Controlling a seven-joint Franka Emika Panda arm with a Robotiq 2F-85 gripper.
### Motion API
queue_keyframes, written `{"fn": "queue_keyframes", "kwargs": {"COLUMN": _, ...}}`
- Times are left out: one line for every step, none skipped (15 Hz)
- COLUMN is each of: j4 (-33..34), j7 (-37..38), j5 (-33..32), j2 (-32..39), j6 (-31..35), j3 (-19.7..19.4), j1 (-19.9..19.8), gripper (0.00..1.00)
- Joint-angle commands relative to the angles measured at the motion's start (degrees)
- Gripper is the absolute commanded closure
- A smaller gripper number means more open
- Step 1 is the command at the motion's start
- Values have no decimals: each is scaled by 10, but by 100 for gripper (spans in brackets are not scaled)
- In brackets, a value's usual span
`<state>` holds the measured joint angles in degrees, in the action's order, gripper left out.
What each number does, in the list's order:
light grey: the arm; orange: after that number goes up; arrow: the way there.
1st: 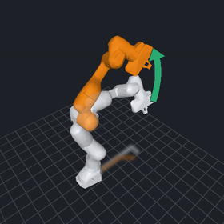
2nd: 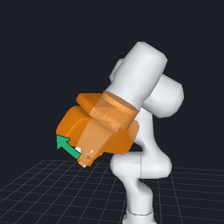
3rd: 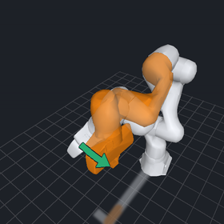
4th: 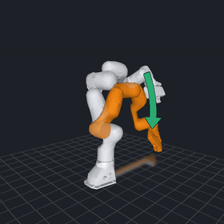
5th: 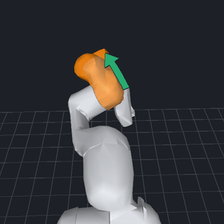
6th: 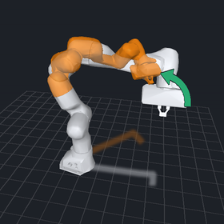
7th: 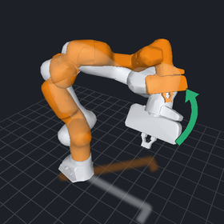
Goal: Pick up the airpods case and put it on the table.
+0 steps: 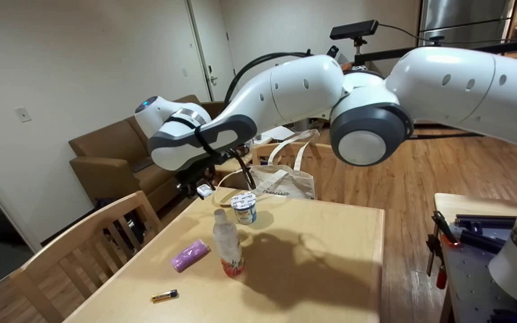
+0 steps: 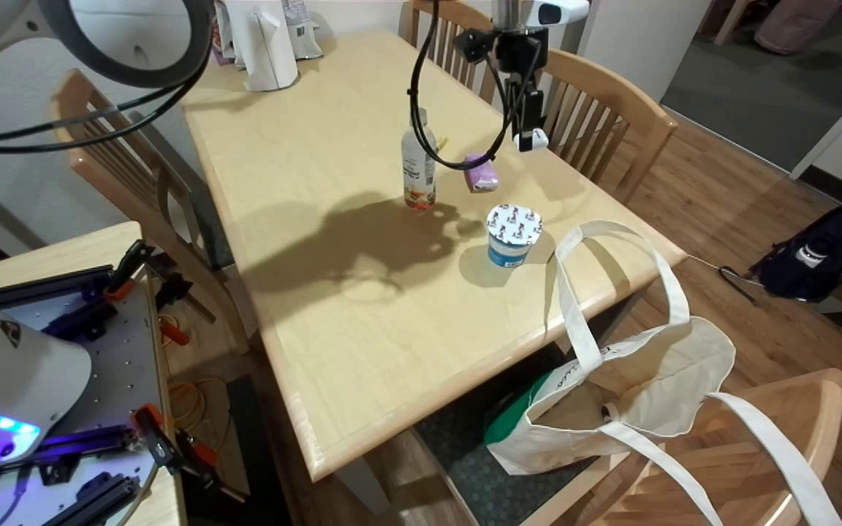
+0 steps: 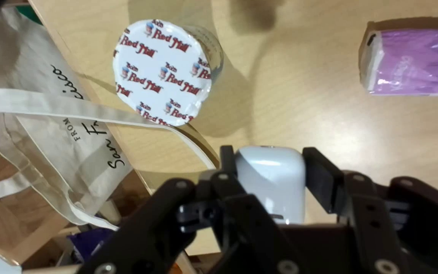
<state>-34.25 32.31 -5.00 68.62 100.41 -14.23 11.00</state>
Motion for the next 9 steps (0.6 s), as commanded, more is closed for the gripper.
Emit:
{"fn": "queue_keyframes", "kwargs": {"j4": -36, "j7": -17, "j5": -31, "j2": -5, "j6": 29, "j3": -14, "j1": 33, "gripper": 77}}
{"fn": "queue_keyframes", "kwargs": {"j4": -43, "j7": -9, "j5": -35, "j2": -3, "j6": 29, "j3": -16, "j1": 39, "gripper": 77}}
{"fn": "queue_keyframes", "kwargs": {"j4": -50, "j7": -9, "j5": -37, "j2": -3, "j6": 22, "j3": -17, "j1": 45, "gripper": 77}}
{"fn": "queue_keyframes", "kwargs": {"j4": -58, "j7": -19, "j5": -39, "j2": -3, "j6": 17, "j3": -17, "j1": 47, "gripper": 77}}
{"fn": "queue_keyframes", "kwargs": {"j4": -65, "j7": -18, "j5": -40, "j2": -3, "j6": 12, "j3": -18, "j1": 48, "gripper": 77}}
{"fn": "queue_keyframes", "kwargs": {"j4": -73, "j7": -20, "j5": -40, "j2": -3, "j6": 6, "j3": -19, "j1": 48, "gripper": 77}}
{"fn": "queue_keyframes", "kwargs": {"j4": -81, "j7": -21, "j5": -41, "j2": -3, "j6": -2, "j3": -22, "j1": 47, "gripper": 77}}
{"fn": "queue_keyframes", "kwargs": {"j4": -89, "j7": -21, "j5": -41, "j2": -3, "j6": -5, "j3": -25, "j1": 45, "gripper": 77}}
{"fn": "queue_keyframes", "kwargs": {"j4": -96, "j7": -24, "j5": -41, "j2": -2, "j6": -12, "j3": -28, "j1": 43, "gripper": 77}}
